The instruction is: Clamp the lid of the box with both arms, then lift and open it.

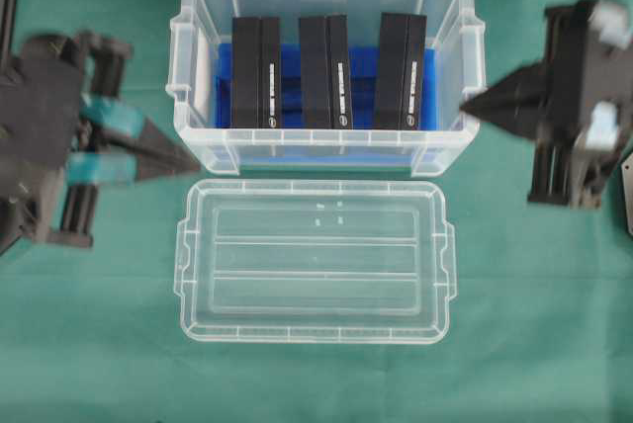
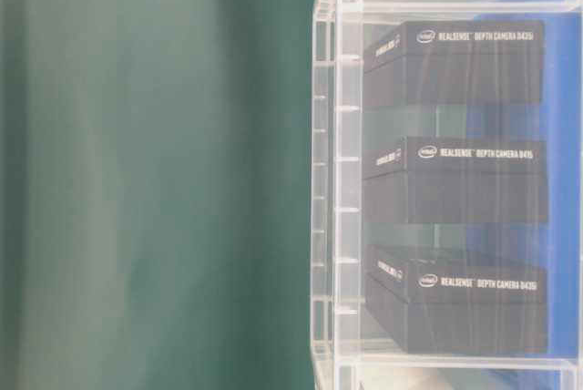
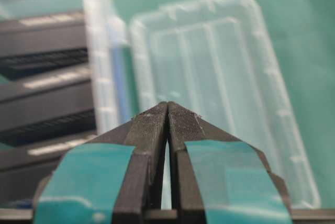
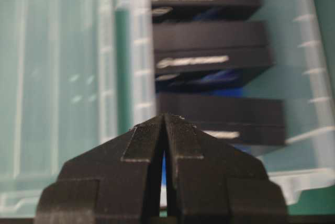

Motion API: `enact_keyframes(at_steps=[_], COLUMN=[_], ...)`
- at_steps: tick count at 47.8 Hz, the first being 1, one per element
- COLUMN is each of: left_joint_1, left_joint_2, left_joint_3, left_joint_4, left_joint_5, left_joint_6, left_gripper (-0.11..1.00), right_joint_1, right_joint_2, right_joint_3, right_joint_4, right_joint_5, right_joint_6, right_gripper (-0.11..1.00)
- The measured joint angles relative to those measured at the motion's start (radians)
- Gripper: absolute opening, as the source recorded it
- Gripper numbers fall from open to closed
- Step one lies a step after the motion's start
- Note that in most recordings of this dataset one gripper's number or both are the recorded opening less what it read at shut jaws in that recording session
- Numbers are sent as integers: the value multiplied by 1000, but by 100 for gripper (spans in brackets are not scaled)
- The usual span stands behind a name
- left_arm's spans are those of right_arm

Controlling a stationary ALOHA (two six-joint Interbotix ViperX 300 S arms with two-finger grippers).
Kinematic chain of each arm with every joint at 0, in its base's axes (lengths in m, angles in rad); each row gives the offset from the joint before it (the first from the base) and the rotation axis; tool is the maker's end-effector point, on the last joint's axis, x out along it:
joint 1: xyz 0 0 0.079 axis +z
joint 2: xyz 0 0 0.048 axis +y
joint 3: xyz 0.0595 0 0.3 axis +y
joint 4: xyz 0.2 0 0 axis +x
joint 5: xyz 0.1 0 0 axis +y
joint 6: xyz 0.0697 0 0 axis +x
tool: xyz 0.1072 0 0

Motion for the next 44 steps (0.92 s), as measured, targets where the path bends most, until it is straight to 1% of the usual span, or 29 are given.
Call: enact_keyframes(at_steps=[4, 15, 23, 26, 37, 44], left_joint_1=[28, 114, 176, 198, 288, 319], left_joint_2=[-31, -106, -132, -137, -143, -155], left_joint_3=[14, 48, 63, 71, 120, 160], left_joint_4=[0, -3, -3, -3, -5, -5], left_joint_5=[-29, -97, -127, -140, -201, -256], left_joint_6=[18, 18, 21, 21, 23, 26], left_gripper=[1, 1, 1, 1, 1, 1], right_joint_1=[-37, -141, -213, -242, -342, -388], right_joint_2=[-26, -91, -126, -138, -158, -160], right_joint_3=[8, 48, 95, 117, 181, 224], right_joint_4=[-14, -54, -72, -78, -80, -81], right_joint_5=[-21, -81, -152, -181, -278, -341], right_joint_6=[-3, -15, -25, -38, -54, -54], right_gripper=[0, 0, 0, 0, 0, 0])
